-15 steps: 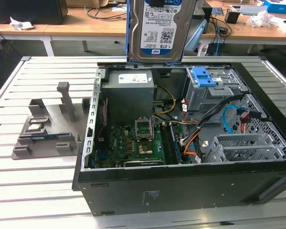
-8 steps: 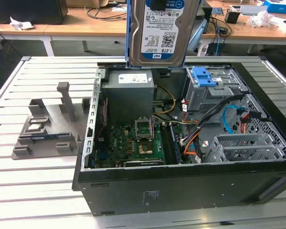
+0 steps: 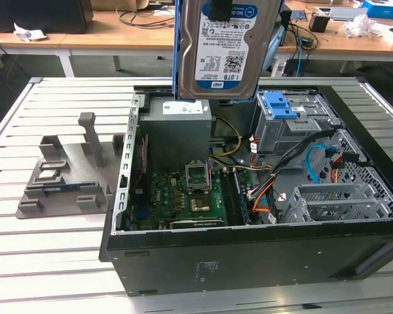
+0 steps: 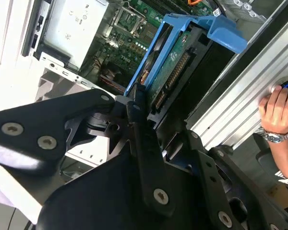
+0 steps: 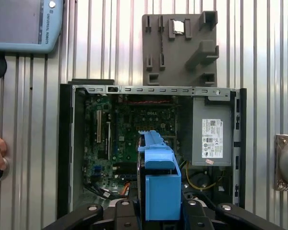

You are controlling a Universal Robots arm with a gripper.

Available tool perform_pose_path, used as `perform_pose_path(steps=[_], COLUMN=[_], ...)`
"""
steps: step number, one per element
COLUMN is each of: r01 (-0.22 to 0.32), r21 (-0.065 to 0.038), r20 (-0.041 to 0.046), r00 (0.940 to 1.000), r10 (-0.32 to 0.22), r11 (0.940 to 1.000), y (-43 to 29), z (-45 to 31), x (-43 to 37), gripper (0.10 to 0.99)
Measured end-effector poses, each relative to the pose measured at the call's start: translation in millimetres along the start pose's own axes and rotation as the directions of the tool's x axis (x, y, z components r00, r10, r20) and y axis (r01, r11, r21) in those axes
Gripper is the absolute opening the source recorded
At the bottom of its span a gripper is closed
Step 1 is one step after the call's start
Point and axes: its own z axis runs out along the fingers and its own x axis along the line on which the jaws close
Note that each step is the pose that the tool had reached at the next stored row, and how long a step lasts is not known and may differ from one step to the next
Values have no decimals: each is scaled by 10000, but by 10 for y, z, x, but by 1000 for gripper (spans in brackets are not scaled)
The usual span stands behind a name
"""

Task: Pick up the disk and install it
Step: 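Pick up the disk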

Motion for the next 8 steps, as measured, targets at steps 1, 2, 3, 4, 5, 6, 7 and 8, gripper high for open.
perform_pose_path(steps=[1,2,3,4,5,6,7,8], r01=[0,0,1,1,0,1,0,0], r21=[0,0,0,0,0,0,1,0], r20=[0,-1,-1,0,0,0,0,-1], r00=[10000,10000,10000,10000,10000,10000,10000,10000], r10=[0,0,-1,-1,0,-1,0,0], r11=[10000,10000,10000,10000,10000,10000,10000,10000], y=[0,0,1,1,2,2,2,3], z=[0,-1,-1,-1,-1,-1,-1,-2], x=[21,39,70,103,119,139,157,178], gripper=[365,365,365,365,365,365,365,365])
